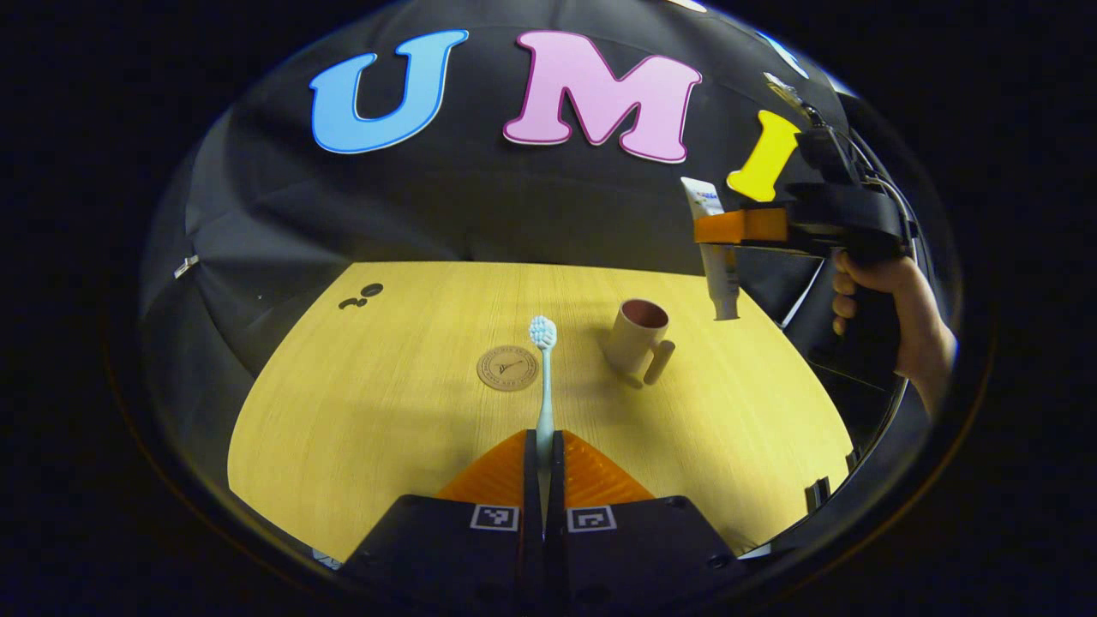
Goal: Put the toothbrush and toothpaste on the desktop into the cup, then pick up the cup and place it on the coaster on the desktop.
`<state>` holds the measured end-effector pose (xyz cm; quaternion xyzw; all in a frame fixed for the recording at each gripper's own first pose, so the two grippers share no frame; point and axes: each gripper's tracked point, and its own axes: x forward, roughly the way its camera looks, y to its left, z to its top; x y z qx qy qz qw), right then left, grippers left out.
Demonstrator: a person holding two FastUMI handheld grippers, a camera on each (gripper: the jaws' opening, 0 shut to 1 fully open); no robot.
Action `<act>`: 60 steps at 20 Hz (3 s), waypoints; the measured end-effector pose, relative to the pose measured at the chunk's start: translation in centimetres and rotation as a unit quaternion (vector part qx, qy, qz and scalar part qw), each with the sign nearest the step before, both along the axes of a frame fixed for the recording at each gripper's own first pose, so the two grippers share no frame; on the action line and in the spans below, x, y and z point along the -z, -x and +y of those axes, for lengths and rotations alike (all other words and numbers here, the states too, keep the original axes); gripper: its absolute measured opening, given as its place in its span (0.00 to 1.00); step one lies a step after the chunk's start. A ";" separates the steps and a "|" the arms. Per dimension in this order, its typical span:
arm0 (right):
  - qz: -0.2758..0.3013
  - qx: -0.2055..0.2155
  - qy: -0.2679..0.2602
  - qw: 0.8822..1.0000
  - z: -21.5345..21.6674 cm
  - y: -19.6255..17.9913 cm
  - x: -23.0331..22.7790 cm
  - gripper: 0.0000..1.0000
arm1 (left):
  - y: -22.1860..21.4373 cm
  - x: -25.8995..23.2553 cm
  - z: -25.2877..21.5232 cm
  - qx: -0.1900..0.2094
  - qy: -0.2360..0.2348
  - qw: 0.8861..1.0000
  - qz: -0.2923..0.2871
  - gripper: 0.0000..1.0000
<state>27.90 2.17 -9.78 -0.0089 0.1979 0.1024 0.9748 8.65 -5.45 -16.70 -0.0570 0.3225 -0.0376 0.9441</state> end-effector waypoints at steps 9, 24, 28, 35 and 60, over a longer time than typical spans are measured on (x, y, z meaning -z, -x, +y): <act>-0.060 0.004 -0.030 0.998 0.7 -8.2 4.6 0.27 | -1.8 0.1 -0.6 -0.014 0.021 0.999 -0.041 0.06; -0.063 0.028 -0.048 0.997 0.5 -7.8 12.9 0.27 | -4.5 1.7 -4.2 -0.006 0.056 0.997 -0.045 0.06; -0.048 0.029 -0.044 0.997 0.6 -7.0 14.8 0.31 | -4.6 2.1 -4.8 0.003 0.054 0.998 -0.042 0.06; -0.051 0.036 -0.041 0.997 -0.8 -5.0 14.1 1.00 | -5.5 1.1 -6.2 0.020 0.054 0.996 -0.062 0.06; 0.040 0.087 -0.049 0.994 -13.0 2.3 19.6 0.98 | -28.5 -0.3 -16.1 0.033 0.032 0.951 -0.306 0.06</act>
